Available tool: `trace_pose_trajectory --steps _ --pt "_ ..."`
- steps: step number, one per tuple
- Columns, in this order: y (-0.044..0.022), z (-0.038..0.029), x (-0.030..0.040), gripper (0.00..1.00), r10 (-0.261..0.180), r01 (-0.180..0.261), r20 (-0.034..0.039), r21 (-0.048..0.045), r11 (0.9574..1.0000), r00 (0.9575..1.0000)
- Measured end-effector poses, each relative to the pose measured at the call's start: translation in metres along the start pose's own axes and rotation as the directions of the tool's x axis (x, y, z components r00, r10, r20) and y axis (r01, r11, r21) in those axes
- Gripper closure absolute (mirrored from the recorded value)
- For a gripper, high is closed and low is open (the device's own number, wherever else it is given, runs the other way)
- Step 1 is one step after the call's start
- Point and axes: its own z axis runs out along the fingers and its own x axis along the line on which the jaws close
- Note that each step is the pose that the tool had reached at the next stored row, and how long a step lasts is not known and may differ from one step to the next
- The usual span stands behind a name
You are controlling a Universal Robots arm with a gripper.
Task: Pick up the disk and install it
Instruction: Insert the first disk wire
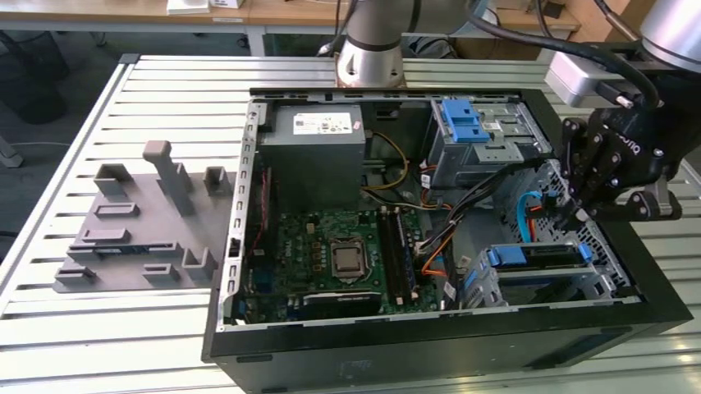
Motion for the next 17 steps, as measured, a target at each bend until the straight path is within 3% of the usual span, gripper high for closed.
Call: trace_pose_trajectory --steps 9,17 --pt "-0.0014 -0.0053 -0.0169 0.89 0.000 0.000 0.0000 0.0020 1.0000 1.0000" --pt "-0.0013 -0.0054 -0.0183 0.89 0.000 0.000 -0.0001 0.0024 1.0000 1.0000"
